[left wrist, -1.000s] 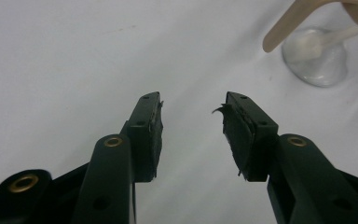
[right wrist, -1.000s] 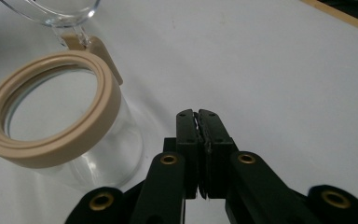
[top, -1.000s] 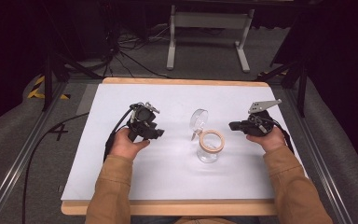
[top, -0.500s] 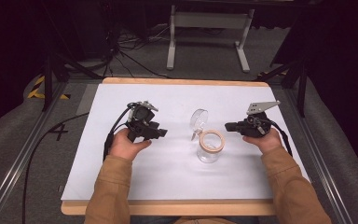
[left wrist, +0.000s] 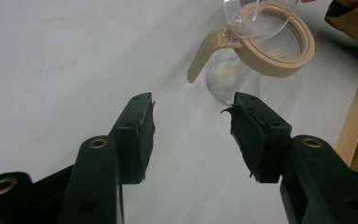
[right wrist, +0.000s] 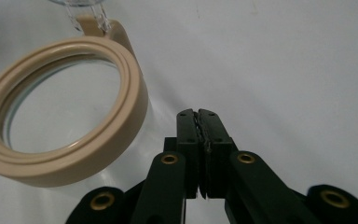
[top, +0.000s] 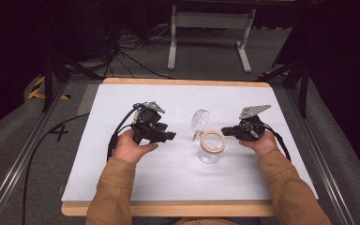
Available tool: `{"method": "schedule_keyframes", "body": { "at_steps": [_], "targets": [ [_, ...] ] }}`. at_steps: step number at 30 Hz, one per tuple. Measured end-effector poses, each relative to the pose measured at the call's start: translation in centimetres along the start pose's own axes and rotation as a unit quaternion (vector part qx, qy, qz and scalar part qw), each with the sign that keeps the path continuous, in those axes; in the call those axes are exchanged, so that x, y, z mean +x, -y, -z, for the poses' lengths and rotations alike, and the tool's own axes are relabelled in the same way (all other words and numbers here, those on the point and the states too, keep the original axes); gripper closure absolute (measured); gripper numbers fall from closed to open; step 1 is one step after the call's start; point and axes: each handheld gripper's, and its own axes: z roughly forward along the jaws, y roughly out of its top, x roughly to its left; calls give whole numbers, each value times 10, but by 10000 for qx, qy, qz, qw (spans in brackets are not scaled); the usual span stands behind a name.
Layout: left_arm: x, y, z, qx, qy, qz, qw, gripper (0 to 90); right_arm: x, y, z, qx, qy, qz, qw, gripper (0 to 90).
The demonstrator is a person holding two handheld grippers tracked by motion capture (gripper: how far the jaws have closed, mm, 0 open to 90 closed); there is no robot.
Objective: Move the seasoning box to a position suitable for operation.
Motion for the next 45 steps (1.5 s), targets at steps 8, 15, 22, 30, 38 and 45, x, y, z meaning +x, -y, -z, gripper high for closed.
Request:
{"method": "schedule_keyframes", "body": {
  "at_steps": [8, 15, 22, 30, 38, 45],
  "targets": [
    [3, 2, 1, 47, -10, 21, 10000, 493, 2, 2, -11, 135, -57, 37, 9999, 884],
    [3, 2, 1, 42, -13, 7, 10000, 495, 6, 2, -14, 49, -190, 168, 9997, 884],
    [3, 2, 1, 49, -11, 12, 10000, 504, 8, 1, -16, 121, -169, 211, 9996, 892],
    [4, 2, 1, -21, -45, 114, 9999, 513, 8, 1, -16, 93, -253, 209, 9994, 894],
    [9, 0, 2, -45, -97, 264, 9996, 563, 13, 2, -13, 125, -382, 257, 9989, 894],
    [9, -6, -1, 51, -48, 229, 9997, 551, 18, 6, -9, 208, -391, 242, 9987, 894]
  ]
}}
